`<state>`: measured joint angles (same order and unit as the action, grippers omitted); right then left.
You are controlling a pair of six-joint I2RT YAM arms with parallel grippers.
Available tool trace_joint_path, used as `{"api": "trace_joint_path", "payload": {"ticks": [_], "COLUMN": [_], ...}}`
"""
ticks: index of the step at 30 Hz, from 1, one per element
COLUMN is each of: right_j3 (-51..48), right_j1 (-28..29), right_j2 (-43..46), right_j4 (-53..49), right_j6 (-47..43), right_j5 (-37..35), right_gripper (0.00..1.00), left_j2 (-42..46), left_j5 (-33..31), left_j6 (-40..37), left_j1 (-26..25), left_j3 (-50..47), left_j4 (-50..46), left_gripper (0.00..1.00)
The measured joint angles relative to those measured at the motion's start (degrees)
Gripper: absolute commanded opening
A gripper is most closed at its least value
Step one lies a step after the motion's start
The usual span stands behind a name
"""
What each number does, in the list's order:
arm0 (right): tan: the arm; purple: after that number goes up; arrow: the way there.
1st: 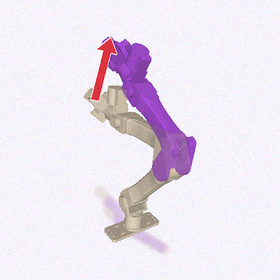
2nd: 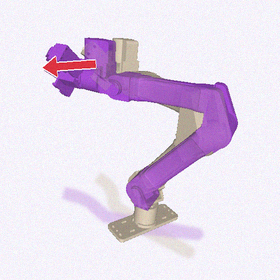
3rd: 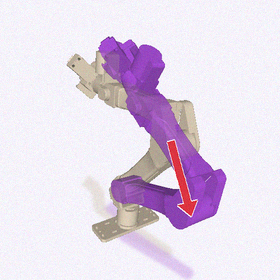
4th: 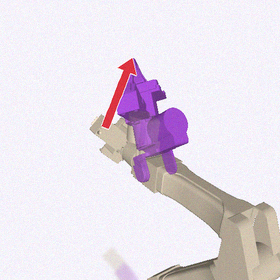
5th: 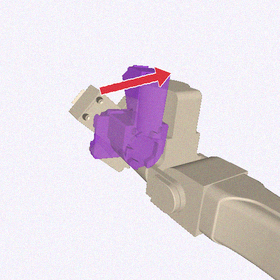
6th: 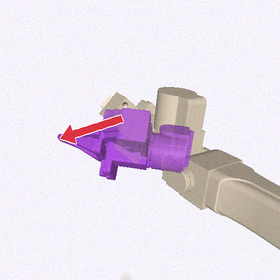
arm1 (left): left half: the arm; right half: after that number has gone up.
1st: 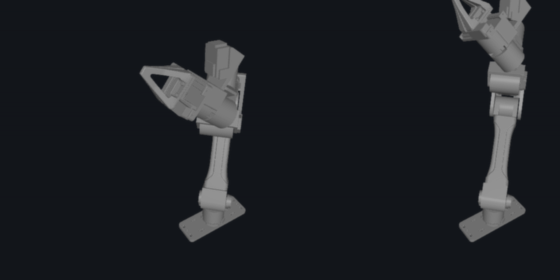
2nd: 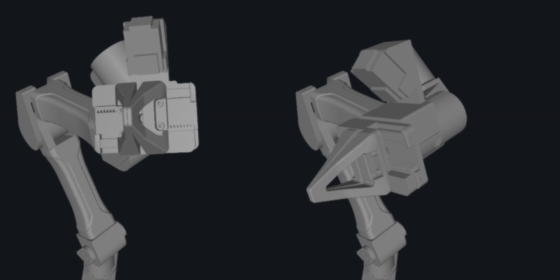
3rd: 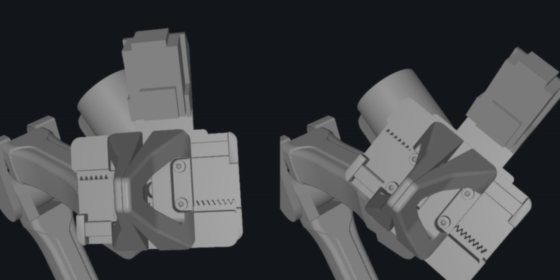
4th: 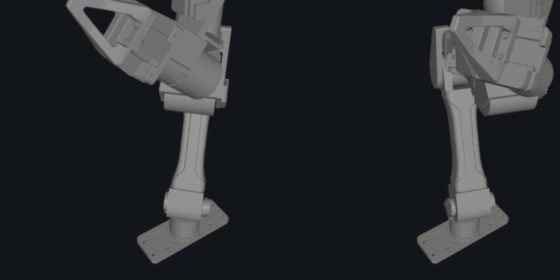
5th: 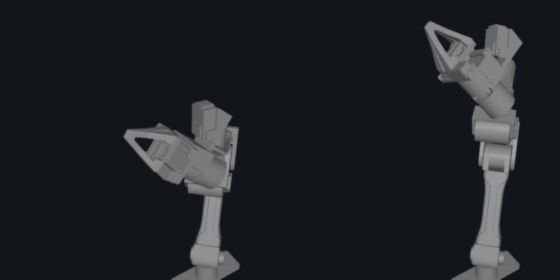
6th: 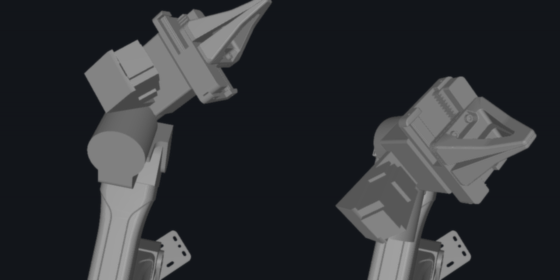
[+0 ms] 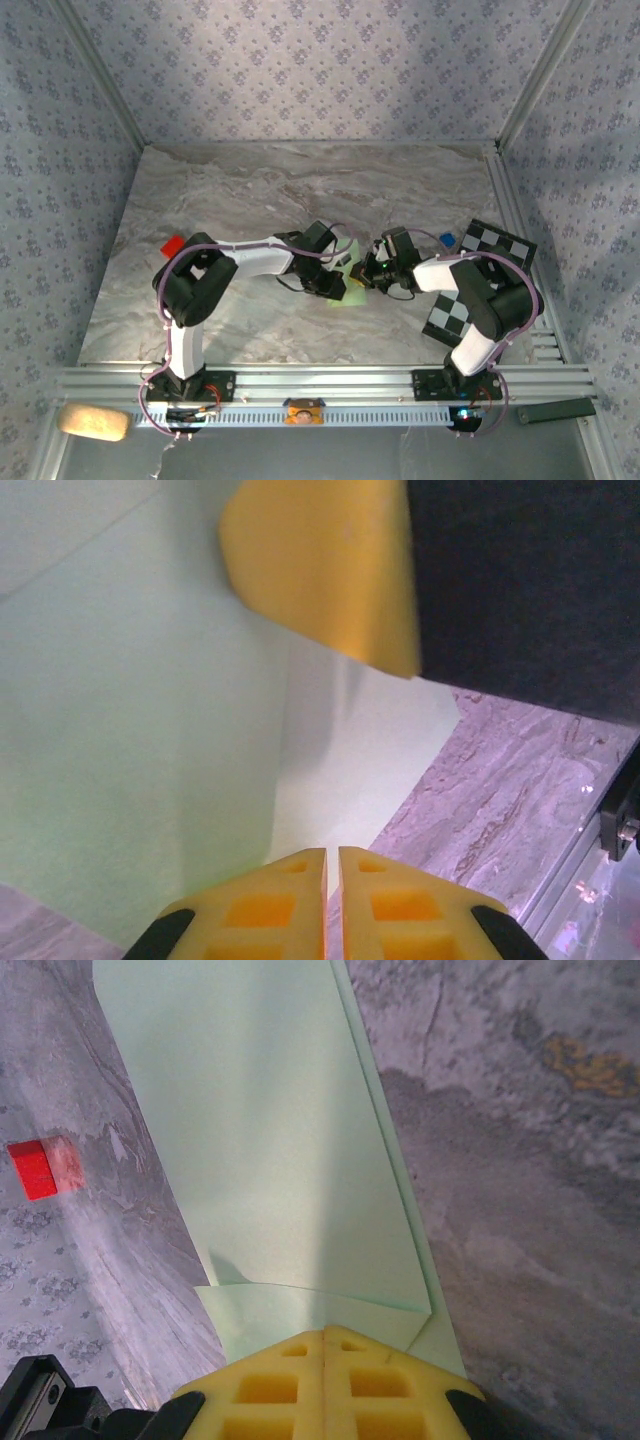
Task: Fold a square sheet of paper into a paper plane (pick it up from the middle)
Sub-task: Fold the triangle a second time at the center of the table.
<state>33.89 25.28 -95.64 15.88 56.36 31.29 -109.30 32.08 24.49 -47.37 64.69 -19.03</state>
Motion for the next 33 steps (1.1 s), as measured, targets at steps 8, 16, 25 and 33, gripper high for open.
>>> {"api": "trace_joint_path", "payload": {"ticks": [8,16,25,33], "right_j3": [0.0,0.0,0.0,0.0], "right_j1": [0.0,0.0,0.0,0.0], "right_j2": [0.0,0.0,0.0,0.0], "right_j4": [0.0,0.0,0.0,0.0], "right_j6": [0.0,0.0,0.0,-0.2], "right_j5": [0.0,0.0,0.0,0.0], "right_gripper": [0.0,0.0,0.0,0.0], "left_j2": [0.0,0.4,2.6,5.7], "left_j5": [-1.0,-1.3,-2.0,-3.2], "left_j6": [0.0,0.0,0.1,0.6], "left_j1": [0.0,0.0,0.0,0.0], "left_j3": [-1.8,-2.7,-5.7,-9.5], "left_j4": [0.6,1.6,3.4,4.0], "left_gripper": [0.1,0.1,0.1,0.08]}}
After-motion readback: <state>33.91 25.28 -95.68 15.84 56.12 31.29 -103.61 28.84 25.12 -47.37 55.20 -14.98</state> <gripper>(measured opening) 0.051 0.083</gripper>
